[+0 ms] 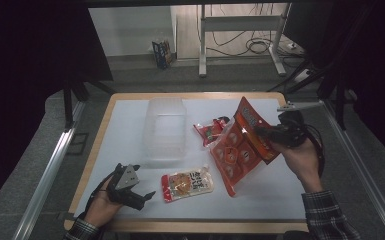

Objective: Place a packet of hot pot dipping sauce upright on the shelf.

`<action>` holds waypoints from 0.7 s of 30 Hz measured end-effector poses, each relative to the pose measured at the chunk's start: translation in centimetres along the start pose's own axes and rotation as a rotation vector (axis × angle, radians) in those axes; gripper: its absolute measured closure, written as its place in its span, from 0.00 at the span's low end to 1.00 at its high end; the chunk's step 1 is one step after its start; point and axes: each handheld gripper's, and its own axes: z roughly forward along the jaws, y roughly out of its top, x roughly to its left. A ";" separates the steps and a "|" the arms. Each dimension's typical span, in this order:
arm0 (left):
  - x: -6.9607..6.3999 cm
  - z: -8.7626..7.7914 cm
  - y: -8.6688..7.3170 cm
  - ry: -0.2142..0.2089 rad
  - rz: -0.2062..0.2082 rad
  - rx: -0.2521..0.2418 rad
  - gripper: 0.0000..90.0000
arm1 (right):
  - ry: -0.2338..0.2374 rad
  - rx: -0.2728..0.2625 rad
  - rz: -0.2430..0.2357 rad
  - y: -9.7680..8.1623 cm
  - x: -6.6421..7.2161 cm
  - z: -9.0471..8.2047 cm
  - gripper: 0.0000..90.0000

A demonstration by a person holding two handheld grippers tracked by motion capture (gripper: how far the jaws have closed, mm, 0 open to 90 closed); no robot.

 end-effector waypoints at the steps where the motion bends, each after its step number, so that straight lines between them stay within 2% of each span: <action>1: 0.0 0.0 0.0 0.000 -0.001 -0.001 0.00 | 0.006 -0.001 -0.008 0.3 0.4 0.1 0.98; 6: 0.1 -0.1 0.0 0.001 0.011 0.007 0.00 | 0.081 -0.010 -0.022 1.6 1.9 0.5 0.98; 10: 0.0 -0.1 0.0 0.001 0.000 -0.007 0.00 | 0.133 -0.010 -0.034 2.5 2.9 0.9 0.98; 16: 0.0 -0.2 0.1 0.000 -0.001 -0.010 0.00 | 0.137 -0.016 -0.063 3.9 4.0 1.2 0.98; 21: 0.0 -0.2 0.1 0.002 -0.006 -0.015 0.00 | 0.154 -0.040 -0.031 5.0 3.7 1.4 0.98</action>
